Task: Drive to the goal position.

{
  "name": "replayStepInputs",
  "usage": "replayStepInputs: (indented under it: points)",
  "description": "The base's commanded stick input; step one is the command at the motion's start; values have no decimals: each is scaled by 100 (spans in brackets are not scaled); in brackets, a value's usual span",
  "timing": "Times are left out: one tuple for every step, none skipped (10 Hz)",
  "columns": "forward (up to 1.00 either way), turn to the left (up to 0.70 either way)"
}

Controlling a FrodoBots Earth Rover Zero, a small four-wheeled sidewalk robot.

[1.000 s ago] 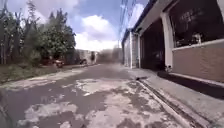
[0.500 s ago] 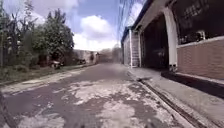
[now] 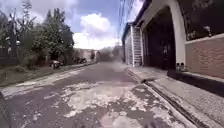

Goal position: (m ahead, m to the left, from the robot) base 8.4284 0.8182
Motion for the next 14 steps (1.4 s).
replayStepInputs:
  points:
    - [70,0]
    - [70,0]
    - [70,9]
    - [70,13]
    - [70,12]
    - [70,6]
    - [70,0]
    - [70,0]
    - [70,0]
    - [70,0]
    - [70,0]
    - [70,0]
    - [70,0]
    - [70,0]
